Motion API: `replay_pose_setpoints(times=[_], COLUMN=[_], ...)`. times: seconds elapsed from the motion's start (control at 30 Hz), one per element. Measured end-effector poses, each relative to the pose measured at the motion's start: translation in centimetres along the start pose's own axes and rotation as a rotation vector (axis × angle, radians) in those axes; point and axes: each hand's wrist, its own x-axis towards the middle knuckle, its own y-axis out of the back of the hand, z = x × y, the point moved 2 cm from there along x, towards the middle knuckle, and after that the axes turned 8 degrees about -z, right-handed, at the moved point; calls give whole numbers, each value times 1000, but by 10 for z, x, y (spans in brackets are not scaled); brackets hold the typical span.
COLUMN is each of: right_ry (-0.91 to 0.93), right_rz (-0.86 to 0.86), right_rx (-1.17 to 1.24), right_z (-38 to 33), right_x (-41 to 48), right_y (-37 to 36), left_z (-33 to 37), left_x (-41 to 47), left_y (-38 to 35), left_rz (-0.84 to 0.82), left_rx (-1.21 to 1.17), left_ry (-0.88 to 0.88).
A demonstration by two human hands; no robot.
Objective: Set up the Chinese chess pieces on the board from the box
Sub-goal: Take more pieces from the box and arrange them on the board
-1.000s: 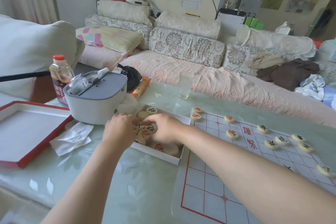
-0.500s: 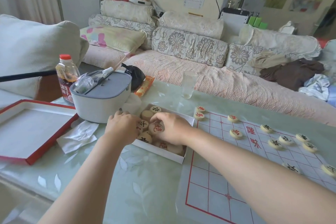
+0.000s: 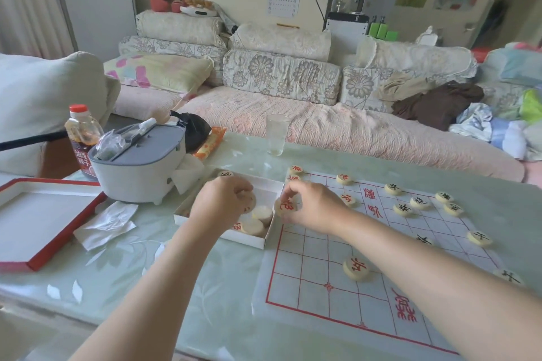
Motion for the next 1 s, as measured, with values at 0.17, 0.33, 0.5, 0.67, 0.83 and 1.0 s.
replay_pose_setpoints(times=[0.17,0.33,0.5,0.67,0.83,1.0], right_ry=[-116,-201,-210,-210,-198,-201], right_rz=[-42,2,46,78,106,153], right_rx=[-15,20,53,93,75,64], right_z=[41,75,91,98,101,104], right_x=[-53,-86,-97,-88,-77,-61], right_y=[8,7,5,3,3,6], left_z=[35,58,73,75,74,68], left_x=[-11,-12,-17,-13,-6,8], left_y=[-38,-70,-95,-103,-112,-114], left_rz=[-186,-335,-448,-501,-673,-599], left_rx=[-53,-28,119,181,270,227], left_ry=[-74,-54,-142,-189,-180,-154])
